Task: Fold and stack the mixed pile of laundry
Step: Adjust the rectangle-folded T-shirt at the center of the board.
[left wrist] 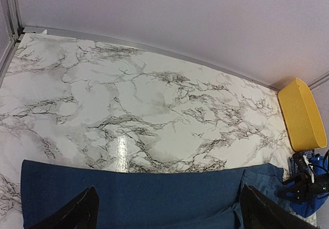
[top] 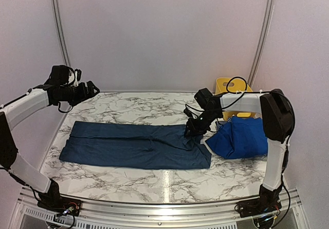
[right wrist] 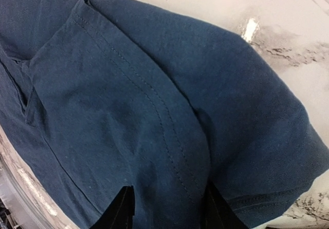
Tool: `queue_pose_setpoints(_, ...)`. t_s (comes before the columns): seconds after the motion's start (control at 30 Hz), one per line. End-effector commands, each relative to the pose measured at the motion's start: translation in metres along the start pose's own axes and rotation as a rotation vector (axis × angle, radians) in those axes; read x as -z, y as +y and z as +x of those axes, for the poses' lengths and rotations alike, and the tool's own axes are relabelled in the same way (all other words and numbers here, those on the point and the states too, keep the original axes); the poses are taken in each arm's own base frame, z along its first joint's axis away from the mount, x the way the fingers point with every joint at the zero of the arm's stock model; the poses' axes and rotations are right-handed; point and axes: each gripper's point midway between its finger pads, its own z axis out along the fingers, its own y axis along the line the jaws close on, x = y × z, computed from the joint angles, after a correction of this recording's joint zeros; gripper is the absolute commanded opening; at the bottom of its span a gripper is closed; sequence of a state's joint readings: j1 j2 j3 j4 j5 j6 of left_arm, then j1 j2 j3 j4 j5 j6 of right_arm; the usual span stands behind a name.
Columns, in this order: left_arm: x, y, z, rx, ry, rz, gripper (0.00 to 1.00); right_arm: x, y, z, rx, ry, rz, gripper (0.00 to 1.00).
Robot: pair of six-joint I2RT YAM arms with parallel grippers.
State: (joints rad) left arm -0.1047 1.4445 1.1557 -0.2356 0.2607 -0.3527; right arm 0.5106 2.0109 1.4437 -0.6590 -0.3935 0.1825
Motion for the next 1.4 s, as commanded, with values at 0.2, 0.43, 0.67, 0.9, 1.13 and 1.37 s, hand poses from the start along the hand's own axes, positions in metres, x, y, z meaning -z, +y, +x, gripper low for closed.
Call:
queue_pose_setpoints(0.2, 0.01, -0.001, -0.002, -0.033, -0.032, -0.01, 0.99, 0.03, 0.005, -0.022, 0.038, -0.068, 0.069, 0.35)
queue_pose_setpoints(0.43, 0.005, 0.003, 0.0, -0.039, -0.022, -0.024, 0.99, 0.033, 0.022, -0.021, 0.056, -0.061, -0.012, 0.29)
queue_pose_setpoints(0.67, 0.003, 0.005, 0.003, -0.04, -0.015, -0.027, 0.99, 0.031, 0.021, -0.02, 0.047, -0.053, -0.004, 0.31)
queue_pose_setpoints(0.9, 0.005, 0.005, 0.004, -0.037, -0.018, -0.023, 0.99, 0.032, 0.018, -0.026, 0.049, -0.062, 0.022, 0.36)
queue_pose_setpoints(1.13, 0.005, 0.004, 0.006, -0.028, -0.019, -0.014, 0.99, 0.033, 0.024, -0.028, 0.068, -0.054, 0.019, 0.33)
queue_pose_setpoints(1.37, 0.005, 0.004, 0.002, -0.034, -0.031, -0.022, 0.99, 0.024, 0.023, -0.019, 0.07, -0.024, 0.014, 0.07)
